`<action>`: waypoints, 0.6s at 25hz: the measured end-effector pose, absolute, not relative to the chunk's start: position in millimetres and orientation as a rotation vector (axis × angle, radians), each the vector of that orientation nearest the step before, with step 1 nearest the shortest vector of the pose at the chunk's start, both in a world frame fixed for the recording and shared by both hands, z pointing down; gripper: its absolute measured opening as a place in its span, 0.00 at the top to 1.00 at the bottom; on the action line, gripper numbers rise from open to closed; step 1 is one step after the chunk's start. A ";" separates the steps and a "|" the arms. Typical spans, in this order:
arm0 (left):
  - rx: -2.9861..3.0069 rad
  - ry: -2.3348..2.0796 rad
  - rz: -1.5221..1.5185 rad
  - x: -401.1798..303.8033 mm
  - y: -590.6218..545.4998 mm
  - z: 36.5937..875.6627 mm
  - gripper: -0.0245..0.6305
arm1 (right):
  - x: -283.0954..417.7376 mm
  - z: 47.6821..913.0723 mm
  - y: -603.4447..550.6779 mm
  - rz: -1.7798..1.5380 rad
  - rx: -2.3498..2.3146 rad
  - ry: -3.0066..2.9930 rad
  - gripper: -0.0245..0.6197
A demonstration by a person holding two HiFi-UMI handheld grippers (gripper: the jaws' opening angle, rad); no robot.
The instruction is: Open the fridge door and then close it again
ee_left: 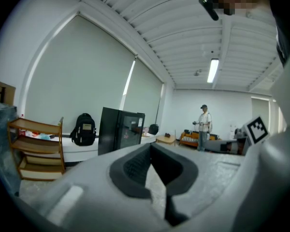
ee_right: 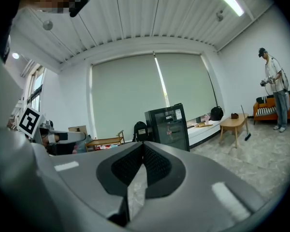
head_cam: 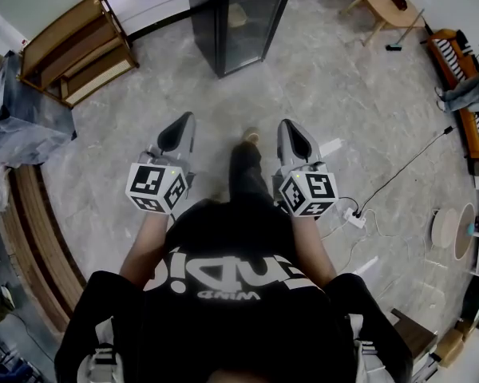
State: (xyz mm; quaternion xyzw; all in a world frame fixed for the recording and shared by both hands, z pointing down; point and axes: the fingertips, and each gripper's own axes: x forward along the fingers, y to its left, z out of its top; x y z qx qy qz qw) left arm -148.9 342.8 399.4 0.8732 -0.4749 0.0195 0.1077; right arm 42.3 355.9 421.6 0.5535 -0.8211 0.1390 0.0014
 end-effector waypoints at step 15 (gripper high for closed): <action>2.553 -1.432 0.042 -123.8 172.2 400.1 0.96 | 69.6 428.0 181.1 0.464 1.694 -2.600 0.96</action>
